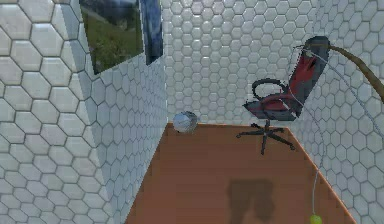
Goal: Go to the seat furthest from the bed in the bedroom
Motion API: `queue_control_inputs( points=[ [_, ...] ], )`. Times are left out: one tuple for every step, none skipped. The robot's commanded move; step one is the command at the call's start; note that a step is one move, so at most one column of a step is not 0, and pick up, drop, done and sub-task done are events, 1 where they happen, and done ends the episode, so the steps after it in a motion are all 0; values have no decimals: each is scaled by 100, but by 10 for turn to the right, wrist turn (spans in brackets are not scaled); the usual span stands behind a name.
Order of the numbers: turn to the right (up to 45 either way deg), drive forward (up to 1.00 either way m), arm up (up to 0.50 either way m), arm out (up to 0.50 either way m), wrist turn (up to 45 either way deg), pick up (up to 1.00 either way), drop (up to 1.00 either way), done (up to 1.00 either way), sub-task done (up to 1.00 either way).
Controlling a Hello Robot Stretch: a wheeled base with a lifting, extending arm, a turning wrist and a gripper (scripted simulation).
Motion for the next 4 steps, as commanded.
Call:
queue_control_inputs(
  points=[
    [30,0,0,0,0,0,0,0,0],
    [0,5,0,0,0,0,0,0,0],
    [-450,0,0,0,0,0,0,0,0],
    [-450,0,0,0,0,0,0,0,0]
  ],
)
